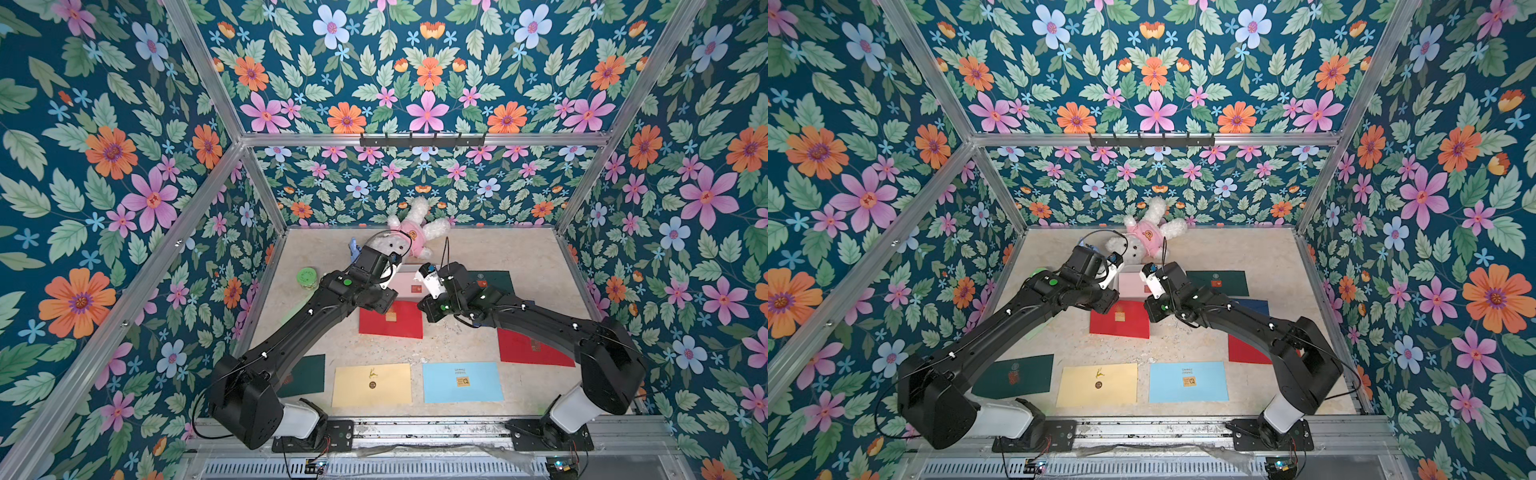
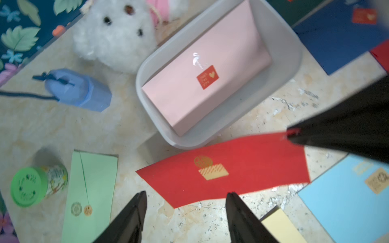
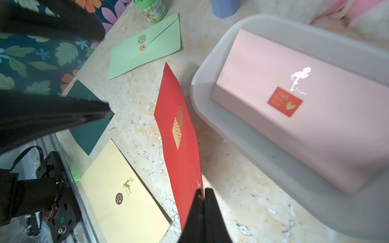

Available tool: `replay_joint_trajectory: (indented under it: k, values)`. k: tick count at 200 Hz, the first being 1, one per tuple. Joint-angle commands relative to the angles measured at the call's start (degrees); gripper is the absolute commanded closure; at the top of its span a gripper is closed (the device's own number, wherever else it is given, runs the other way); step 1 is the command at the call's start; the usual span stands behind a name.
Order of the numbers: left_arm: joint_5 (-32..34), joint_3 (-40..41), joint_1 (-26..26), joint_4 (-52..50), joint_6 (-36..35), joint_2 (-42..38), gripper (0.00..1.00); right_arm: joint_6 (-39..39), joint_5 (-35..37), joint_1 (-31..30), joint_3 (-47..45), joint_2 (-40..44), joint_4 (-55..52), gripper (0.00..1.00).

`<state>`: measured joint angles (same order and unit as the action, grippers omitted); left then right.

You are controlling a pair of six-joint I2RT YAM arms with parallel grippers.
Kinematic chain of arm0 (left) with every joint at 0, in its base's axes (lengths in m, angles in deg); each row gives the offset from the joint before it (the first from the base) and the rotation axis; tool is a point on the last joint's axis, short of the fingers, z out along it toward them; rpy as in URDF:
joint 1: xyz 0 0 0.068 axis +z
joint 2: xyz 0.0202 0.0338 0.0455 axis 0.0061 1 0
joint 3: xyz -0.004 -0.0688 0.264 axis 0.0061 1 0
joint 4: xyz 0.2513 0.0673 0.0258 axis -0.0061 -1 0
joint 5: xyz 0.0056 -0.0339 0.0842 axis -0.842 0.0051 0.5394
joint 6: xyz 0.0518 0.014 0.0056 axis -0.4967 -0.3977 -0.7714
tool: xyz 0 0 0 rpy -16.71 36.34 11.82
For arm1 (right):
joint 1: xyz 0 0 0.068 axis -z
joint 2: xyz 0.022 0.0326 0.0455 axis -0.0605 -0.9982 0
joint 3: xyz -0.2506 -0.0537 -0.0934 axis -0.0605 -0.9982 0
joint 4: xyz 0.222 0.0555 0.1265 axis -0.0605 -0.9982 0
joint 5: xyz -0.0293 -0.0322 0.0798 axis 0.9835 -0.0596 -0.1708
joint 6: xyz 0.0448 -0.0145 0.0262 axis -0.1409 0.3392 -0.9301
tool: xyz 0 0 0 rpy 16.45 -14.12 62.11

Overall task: Put the sealed envelopes into the storage box
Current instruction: Pick up the envelope from the center of the board.

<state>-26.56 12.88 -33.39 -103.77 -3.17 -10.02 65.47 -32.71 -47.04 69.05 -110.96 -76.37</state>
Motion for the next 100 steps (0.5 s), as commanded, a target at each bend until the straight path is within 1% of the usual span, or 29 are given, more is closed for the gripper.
replay_joint_trajectory:
  k: [1,22,43,59,73,85,100]
  values:
    - [-7.26,1.72,1.65,4.62,-16.06,-0.22,0.32,5.96,-2.16,2.29,-0.66,3.52,-3.07,1.0]
    - [-13.46,-1.95,4.19,3.9,-20.37,2.73,0.33,8.98,-4.22,4.22,-1.47,7.13,-3.39,1.0]
    - [-15.1,-6.45,4.21,2.21,-24.98,6.32,0.32,12.72,-5.94,5.06,-1.47,8.96,-5.15,1.0]
    - [-16.59,-10.81,4.2,-1.35,-27.52,9.46,0.32,14.76,-7.04,5.5,-1.3,9.67,-6.18,1.0]
    - [-19.72,-14.16,4.13,-4.79,-29.0,11.83,0.33,15.61,-7.21,5.88,-1.7,10.31,-5.69,1.0]
    - [-21.64,-15.12,3.95,-5.72,-29.45,12.85,0.34,15.91,-7.74,6.12,-2.04,10.82,-4.71,1.0]
    - [-23.7,-14.01,3.87,-5.43,-30.18,13.09,0.34,16.29,-8.4,6.39,-2.19,11.05,-3.52,1.0]
